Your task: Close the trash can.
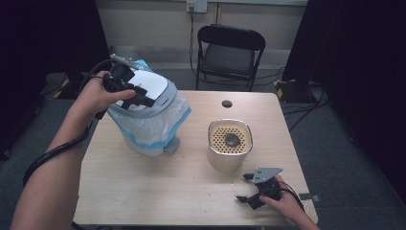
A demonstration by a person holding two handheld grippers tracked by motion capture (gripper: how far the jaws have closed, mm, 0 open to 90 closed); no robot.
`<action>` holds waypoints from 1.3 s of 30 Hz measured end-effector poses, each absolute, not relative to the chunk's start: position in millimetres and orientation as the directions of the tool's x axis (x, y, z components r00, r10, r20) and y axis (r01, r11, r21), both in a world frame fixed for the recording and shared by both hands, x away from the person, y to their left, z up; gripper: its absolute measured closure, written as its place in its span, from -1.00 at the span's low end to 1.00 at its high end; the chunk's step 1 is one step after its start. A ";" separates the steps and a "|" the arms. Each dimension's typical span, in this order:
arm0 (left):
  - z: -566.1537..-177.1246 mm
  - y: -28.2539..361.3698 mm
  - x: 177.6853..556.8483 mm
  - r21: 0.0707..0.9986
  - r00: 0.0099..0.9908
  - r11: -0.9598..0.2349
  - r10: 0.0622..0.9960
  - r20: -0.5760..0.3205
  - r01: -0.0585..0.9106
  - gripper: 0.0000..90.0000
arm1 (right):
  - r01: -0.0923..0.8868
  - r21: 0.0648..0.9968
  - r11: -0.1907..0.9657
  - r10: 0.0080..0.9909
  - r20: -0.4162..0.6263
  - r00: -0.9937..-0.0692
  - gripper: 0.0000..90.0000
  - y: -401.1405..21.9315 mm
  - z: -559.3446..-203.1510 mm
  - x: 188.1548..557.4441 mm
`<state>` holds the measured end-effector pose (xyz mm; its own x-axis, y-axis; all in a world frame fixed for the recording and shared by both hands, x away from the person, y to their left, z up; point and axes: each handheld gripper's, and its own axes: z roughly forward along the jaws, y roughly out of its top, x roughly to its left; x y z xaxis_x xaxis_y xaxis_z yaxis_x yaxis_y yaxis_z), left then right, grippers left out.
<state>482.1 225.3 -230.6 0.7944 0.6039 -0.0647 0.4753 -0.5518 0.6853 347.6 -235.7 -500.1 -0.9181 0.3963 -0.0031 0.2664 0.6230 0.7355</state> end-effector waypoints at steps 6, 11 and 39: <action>-233.2 223.0 487.4 0.705 0.769 -0.535 0.638 -0.024 0.466 0.20 | 0.267 0.735 0.623 0.397 -0.003 -0.918 -0.69 -235.7 -500.1 347.5; -233.8 223.5 490.1 0.708 0.760 -0.538 0.650 0.003 0.457 0.41 | 0.267 0.735 0.623 0.397 -0.002 -0.918 -0.69 -235.7 -500.0 347.5; -235.1 252.6 440.0 0.754 0.708 -0.455 0.706 -0.020 0.475 -0.55 | 0.267 0.735 0.623 0.397 -0.003 -0.918 -0.69 -235.8 -500.1 347.6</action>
